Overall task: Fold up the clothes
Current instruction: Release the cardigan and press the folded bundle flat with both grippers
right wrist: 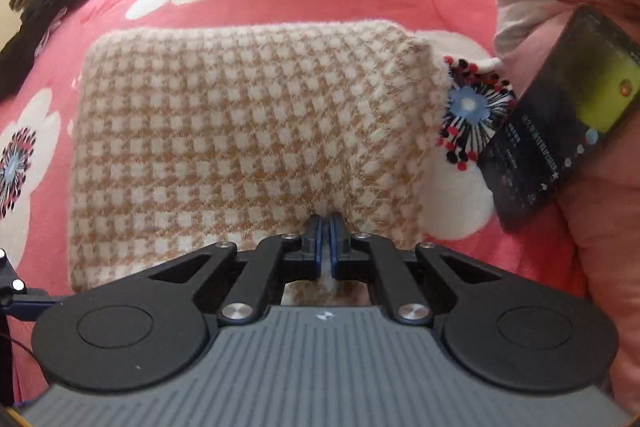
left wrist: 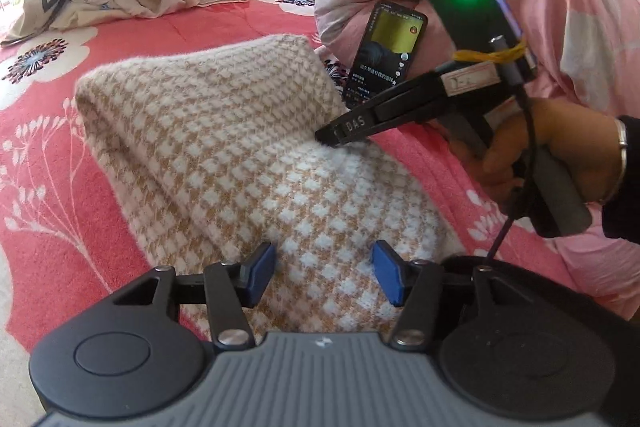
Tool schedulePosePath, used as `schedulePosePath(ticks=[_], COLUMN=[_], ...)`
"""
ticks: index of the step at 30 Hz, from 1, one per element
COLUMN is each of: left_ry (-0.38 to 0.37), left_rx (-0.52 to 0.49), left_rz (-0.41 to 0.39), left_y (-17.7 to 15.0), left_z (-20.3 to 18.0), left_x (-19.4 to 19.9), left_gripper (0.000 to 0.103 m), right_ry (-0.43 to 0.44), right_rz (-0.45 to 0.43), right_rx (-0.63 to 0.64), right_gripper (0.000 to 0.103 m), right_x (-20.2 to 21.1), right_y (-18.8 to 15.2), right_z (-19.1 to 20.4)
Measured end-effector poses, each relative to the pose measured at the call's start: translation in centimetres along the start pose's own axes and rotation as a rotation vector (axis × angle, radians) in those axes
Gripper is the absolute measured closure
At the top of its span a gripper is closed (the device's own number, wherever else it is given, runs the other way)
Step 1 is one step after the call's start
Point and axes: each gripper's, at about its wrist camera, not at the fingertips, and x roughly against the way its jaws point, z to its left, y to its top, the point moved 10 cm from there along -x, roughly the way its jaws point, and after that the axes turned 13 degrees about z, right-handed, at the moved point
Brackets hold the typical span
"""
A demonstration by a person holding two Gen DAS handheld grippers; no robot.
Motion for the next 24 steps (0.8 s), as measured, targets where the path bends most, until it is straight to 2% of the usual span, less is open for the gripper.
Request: schedulePosePath(ticks=[3, 6, 9, 10, 11, 13, 16, 18, 22, 24], left_ry=[-0.043, -0.056, 0.026, 0.069, 0.1, 0.131, 0.147, 0.141, 0.127, 0.132], left_rx=[0.035, 0.081, 0.13, 0.154, 0.174, 0.194, 0.146, 0.158, 0.182, 0.18], left_rz=[-0.019, -0.112, -0.154, -0.148, -0.123, -0.035, -0.039, -0.031, -0.034, -0.038], left_y=[1.5, 4.5, 7.5, 8.1, 8.2, 7.3, 6.4, 6.2, 6.3, 6.5], left_z=[1.1, 3.5, 7.1, 8.7, 10.1, 12.1, 12.0, 12.2, 12.4, 12.4], left_x=[2.1, 4.5, 3.8, 2.7, 1.3, -1.5, -1.7, -1.4, -1.6, -1.9], left_gripper=[0.051, 0.051, 0.051, 0.051, 0.057, 0.062, 0.059, 0.058, 0.057, 0.057], right_ry=[-0.012, -0.018, 0.001, 0.004, 0.007, 0.014, 0.035, 0.057, 0.055, 0.049], right_rz=[-0.007, -0.03, -0.045, -0.05, -0.055, -0.058, -0.031, -0.02, -0.151, -0.213], right_rx=[-0.013, -0.013, -0.061, -0.073, -0.083, -0.09, -0.068, -0.063, -0.009, 0.005], right_gripper=[0.102, 0.102, 0.102, 0.102, 0.102, 0.102, 0.102, 0.1, 0.098, 0.099], right_x=[0.6, 0.4, 0.6, 0.8, 0.9, 1.0, 1.3, 2.5, 5.9, 5.8], right_y=[0.2, -0.1, -0.3, -0.4, -0.5, -0.6, -0.4, 0.5, 5.0, 7.8], right_z=[0.3, 0.5, 0.2, 0.2, 0.2, 0.1, 0.2, 0.2, 0.8, 0.7])
